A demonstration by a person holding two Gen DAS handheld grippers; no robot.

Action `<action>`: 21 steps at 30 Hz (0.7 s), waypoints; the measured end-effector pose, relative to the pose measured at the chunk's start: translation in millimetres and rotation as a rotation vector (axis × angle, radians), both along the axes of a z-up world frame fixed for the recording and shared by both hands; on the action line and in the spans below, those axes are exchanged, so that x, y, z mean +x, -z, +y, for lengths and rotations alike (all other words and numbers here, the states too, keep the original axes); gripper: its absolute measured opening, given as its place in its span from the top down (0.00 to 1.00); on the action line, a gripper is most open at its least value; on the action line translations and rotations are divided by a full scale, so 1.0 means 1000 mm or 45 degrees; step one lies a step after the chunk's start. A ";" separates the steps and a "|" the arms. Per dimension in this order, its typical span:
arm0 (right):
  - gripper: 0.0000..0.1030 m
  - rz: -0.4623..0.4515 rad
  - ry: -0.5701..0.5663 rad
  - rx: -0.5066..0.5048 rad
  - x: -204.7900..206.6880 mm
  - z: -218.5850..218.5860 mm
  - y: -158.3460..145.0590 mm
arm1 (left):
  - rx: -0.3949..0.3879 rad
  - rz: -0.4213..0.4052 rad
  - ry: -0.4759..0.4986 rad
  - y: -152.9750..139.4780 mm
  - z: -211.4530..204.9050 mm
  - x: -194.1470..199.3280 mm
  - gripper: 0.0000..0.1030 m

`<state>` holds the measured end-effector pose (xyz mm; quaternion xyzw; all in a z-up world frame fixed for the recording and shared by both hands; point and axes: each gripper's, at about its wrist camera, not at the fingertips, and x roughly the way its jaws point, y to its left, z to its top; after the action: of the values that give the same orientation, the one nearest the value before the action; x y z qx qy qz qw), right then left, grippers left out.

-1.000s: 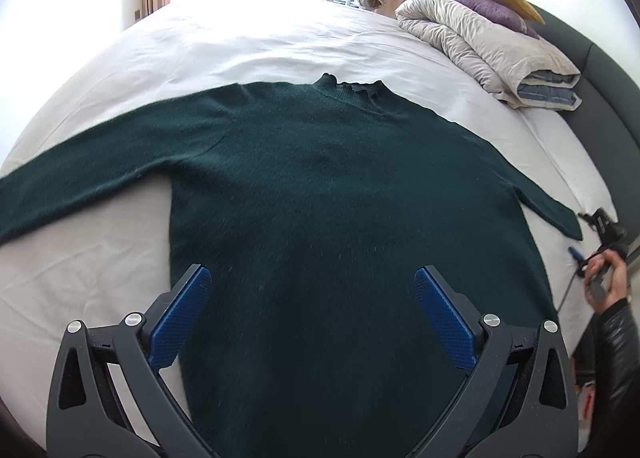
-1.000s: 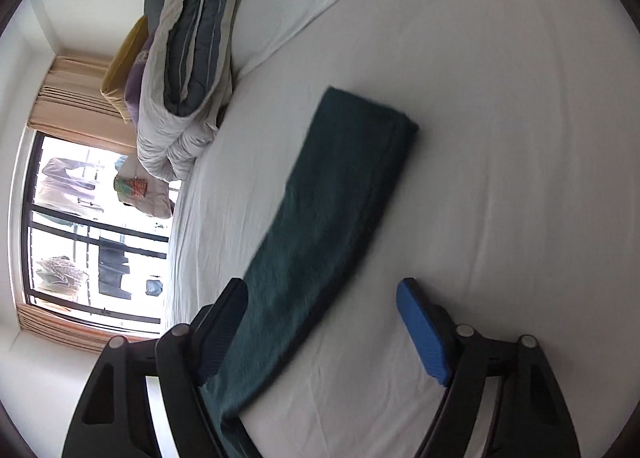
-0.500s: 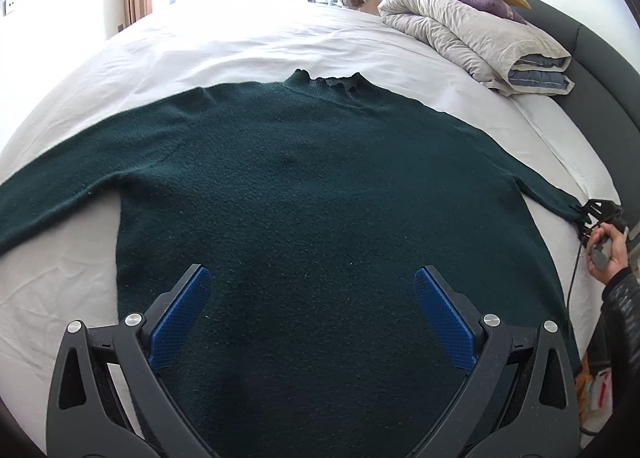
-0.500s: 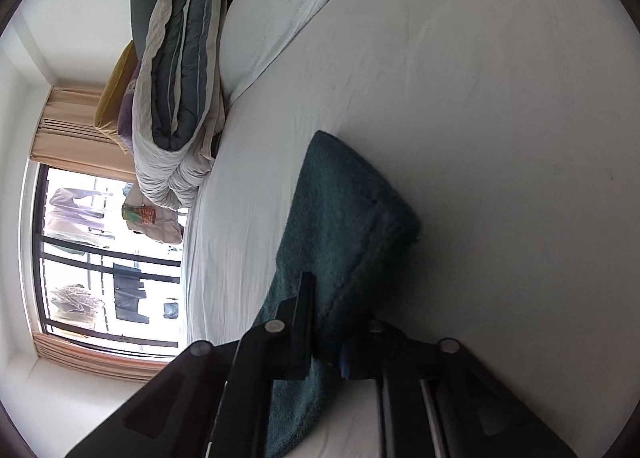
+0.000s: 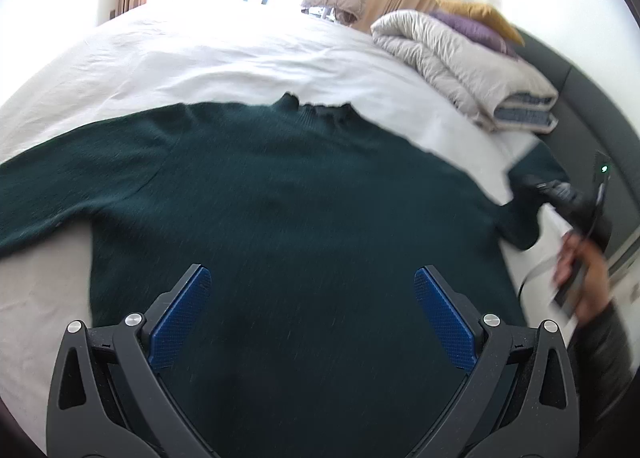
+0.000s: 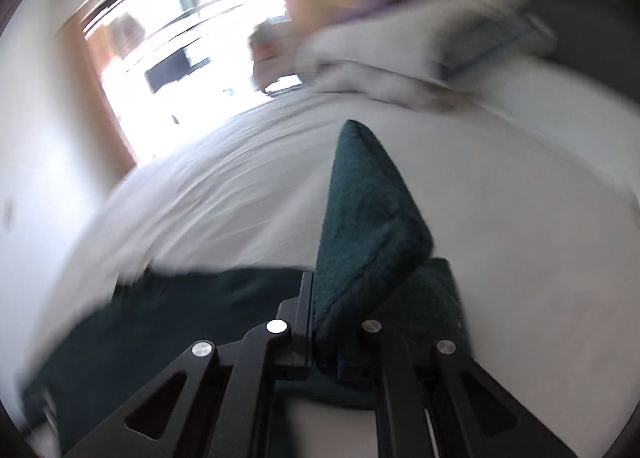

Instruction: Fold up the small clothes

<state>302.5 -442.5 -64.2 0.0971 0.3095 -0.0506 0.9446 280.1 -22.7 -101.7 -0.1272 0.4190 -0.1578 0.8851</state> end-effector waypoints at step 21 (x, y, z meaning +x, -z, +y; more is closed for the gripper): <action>0.92 -0.011 -0.509 -1.194 -0.013 0.219 0.097 | -0.668 0.438 0.267 0.030 -0.062 0.161 0.00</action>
<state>289.6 -223.7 -161.7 -0.3980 0.2620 -0.0020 0.8792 441.2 -85.0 -131.4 -0.3319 0.5182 -0.3267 0.7173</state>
